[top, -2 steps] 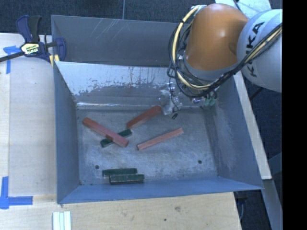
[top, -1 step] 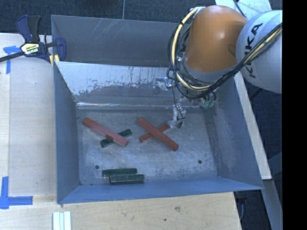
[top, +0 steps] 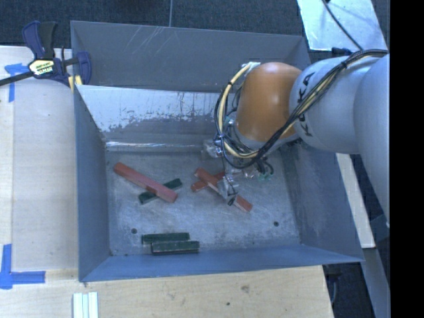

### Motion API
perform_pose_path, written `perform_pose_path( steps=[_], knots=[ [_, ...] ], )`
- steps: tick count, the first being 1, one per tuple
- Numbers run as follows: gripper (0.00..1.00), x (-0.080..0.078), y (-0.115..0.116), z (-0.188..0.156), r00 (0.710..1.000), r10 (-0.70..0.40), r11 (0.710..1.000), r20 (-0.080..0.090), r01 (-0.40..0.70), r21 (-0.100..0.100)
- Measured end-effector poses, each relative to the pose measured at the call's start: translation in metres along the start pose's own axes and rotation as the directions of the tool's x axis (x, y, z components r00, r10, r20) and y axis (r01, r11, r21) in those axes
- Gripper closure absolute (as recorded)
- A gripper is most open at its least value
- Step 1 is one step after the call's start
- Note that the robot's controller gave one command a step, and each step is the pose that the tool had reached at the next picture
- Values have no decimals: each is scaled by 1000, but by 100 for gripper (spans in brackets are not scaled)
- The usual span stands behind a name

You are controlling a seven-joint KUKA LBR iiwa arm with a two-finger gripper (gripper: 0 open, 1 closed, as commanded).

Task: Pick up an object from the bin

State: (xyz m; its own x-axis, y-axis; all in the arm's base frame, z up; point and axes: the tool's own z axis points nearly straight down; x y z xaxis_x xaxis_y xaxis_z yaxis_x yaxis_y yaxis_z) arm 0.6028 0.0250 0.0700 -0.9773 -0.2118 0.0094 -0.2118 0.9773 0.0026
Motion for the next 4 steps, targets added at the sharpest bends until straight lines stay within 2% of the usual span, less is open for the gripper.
perform_pose_path(
  steps=[1, 2, 3, 4],
  knots=[
    [100, -7, -1, -8, 1000, 1, 1000, 29, -1, 4],
    [0, -3, 0, -4, 1000, 0, 1000, 16, 0, 3],
    [100, -3, -1, -4, 1000, 0, 1000, 15, 0, 3],
    [0, -3, -1, -3, 1000, 1, 1000, 14, -1, 2]
  ],
)
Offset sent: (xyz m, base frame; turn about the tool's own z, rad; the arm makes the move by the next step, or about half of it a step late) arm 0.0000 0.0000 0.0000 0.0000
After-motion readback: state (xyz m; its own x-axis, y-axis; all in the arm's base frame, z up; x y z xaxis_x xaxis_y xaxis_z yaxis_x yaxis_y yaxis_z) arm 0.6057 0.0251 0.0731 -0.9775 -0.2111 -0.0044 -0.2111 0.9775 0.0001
